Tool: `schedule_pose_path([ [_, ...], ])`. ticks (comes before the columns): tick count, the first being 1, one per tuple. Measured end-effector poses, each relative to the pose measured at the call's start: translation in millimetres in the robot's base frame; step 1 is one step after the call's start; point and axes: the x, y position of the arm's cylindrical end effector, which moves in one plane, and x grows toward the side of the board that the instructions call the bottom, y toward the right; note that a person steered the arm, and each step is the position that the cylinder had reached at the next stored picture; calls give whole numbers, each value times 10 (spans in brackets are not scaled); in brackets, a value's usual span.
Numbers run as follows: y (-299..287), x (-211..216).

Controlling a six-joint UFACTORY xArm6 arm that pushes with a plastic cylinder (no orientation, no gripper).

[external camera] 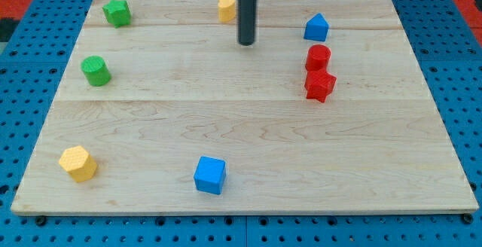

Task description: Push the blue cube close to the red star

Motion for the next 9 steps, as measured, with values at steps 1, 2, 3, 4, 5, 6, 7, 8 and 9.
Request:
schedule_pose_path([
  [1,-233,599],
  [2,25,1398],
  [3,536,2285],
  [4,829,3022],
  [5,763,3029],
  [6,-212,3027],
  [7,-537,2827],
  [8,160,2375],
  [9,564,2081],
])
